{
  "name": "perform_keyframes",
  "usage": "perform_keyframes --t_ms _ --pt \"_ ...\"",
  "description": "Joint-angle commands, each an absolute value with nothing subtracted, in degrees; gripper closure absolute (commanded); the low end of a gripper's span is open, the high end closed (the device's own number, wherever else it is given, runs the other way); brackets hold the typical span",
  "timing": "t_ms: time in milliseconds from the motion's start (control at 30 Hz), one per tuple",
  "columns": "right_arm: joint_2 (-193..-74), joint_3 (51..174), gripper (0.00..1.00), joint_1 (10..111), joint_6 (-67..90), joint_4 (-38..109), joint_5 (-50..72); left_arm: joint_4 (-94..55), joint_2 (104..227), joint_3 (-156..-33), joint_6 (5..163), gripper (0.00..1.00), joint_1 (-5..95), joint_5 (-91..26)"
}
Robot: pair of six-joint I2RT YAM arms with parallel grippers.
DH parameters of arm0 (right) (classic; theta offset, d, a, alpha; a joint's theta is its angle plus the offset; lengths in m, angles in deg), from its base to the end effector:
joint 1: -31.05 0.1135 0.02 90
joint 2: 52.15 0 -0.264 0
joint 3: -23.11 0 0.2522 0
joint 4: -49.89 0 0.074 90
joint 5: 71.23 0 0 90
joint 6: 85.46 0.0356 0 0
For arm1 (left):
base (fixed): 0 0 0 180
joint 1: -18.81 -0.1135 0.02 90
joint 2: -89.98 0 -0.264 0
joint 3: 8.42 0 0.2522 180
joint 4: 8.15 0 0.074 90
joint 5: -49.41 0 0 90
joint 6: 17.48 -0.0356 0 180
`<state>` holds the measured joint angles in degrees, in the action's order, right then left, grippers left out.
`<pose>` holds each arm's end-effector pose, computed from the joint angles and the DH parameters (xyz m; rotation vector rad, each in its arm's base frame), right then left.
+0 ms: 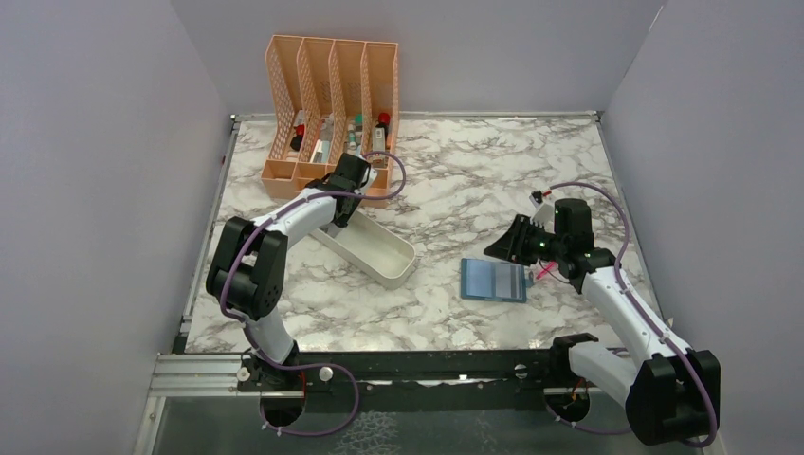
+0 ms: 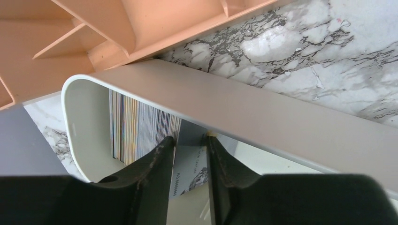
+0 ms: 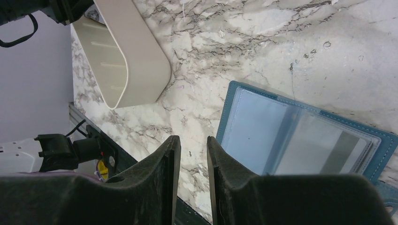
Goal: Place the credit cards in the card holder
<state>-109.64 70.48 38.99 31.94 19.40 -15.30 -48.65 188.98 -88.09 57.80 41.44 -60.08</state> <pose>0.2002 0.0481 0.2245 0.0695 2.3278 0.9951 0.3307 -0.1250 0.1978 0.7097 2.4711 0.3923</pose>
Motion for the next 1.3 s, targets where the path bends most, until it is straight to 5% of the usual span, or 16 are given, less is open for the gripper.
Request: perform_keyframes --t_ms 0,300,633,1267 --pt "-109.98 71.11 0.67 39.31 31.89 19.98 -17.08 -46.82 187.81 -89.83 57.12 0.68 41.16 -62.64" --pt "-109.75 70.88 0.67 39.31 32.23 20.00 -17.14 -47.99 184.58 -90.27 57.72 0.69 42.08 -63.56" --pt "-109.22 70.42 0.67 39.31 32.49 19.80 -17.01 -52.94 181.85 -91.77 62.16 0.97 42.39 -56.27" --pt "-109.14 69.94 0.67 39.30 35.87 17.11 -13.29 -53.19 169.63 -90.97 86.62 1.00 42.40 -34.73"
